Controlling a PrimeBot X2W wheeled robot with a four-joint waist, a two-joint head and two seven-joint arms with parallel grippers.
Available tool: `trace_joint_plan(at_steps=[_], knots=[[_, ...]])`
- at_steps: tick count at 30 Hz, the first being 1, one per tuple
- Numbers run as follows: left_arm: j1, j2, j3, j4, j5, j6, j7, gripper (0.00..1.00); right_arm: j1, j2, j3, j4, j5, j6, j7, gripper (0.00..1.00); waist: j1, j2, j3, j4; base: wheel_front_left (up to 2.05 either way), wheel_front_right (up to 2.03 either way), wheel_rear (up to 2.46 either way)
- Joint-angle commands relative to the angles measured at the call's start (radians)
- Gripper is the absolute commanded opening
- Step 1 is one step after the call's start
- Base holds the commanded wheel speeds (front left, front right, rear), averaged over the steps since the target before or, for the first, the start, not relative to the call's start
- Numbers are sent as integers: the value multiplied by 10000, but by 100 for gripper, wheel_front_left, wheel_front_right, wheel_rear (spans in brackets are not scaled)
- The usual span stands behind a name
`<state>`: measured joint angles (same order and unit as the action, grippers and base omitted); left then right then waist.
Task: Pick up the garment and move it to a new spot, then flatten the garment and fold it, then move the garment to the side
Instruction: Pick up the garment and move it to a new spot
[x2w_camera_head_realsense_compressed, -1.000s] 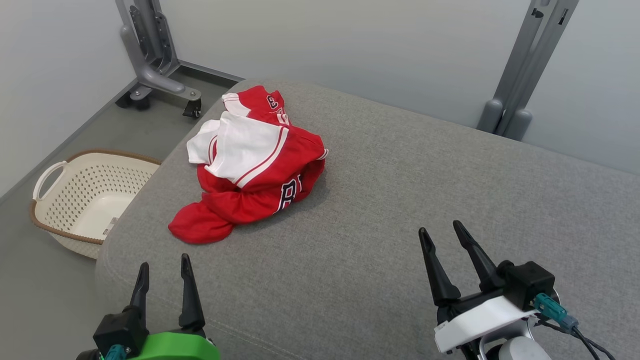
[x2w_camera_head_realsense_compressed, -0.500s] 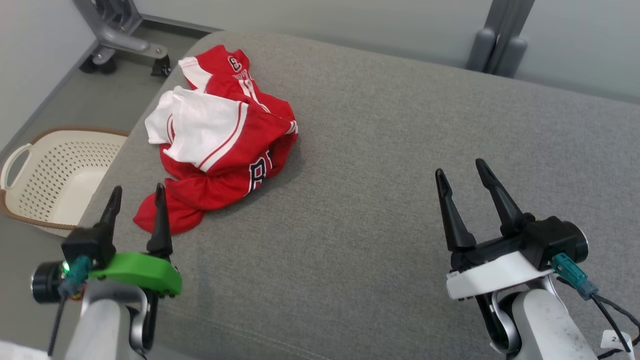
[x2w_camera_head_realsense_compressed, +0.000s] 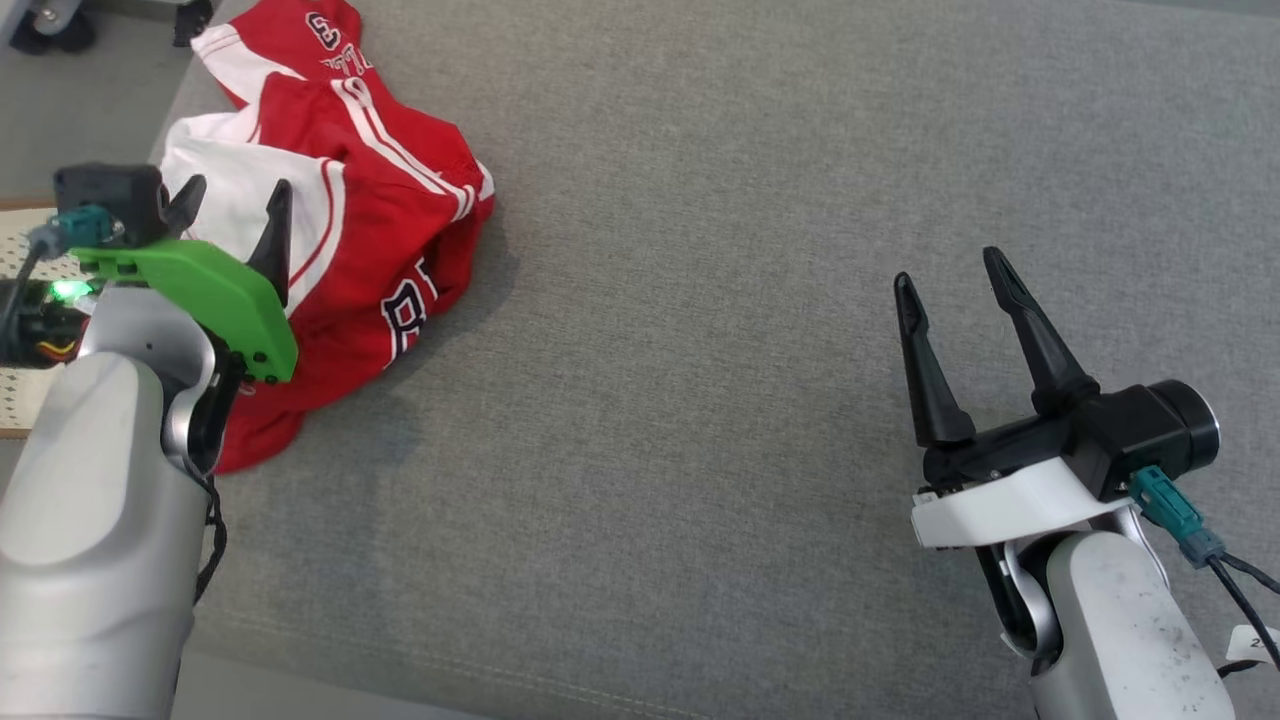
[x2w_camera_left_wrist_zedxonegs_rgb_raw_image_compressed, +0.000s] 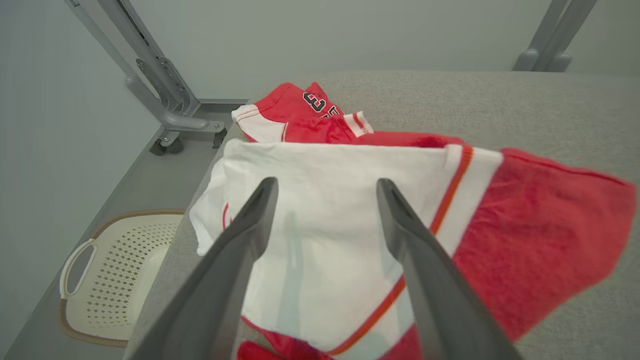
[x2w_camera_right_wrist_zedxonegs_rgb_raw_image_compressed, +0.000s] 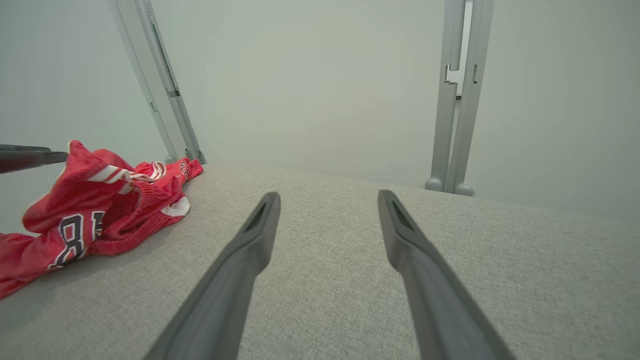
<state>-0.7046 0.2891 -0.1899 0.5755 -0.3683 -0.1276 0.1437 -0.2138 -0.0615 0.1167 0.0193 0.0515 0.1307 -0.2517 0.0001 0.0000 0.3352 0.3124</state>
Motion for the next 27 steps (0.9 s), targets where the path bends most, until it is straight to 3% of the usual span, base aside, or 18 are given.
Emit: trace_joint_plan(at_steps=[1,9,17,18,19,27], knots=[[-514,182,-462,266,-449,-28,437,100,-156,-97,-23,-85,-15,1,34,100,-1,0,615,-519,0,0,0],[-1287,738,-1603,1435,-1491,-17,1654,100,-223,-254,-49,-267,18,1,100,100,-1,0,982,-675,0,0,0],[-1651,632,-1958,2681,-1843,-12,1810,100,-225,-262,-9,-314,-41,1,127,100,-1,0,1172,-648,0,0,0],[-1671,613,-1981,2792,-1871,-12,1799,73,-241,-262,-4,-307,-45,1,133,100,-1,0,1181,-641,0,0,0],[-1706,588,-2061,2866,-1932,-12,1764,0,-266,-260,4,-300,-47,1,145,100,-1,0,1190,-637,0,0,0],[-2062,793,-2167,3263,-2004,-4,556,0,-195,-221,-7,-85,-3,1,122,100,-1,0,794,-473,0,0,0]])
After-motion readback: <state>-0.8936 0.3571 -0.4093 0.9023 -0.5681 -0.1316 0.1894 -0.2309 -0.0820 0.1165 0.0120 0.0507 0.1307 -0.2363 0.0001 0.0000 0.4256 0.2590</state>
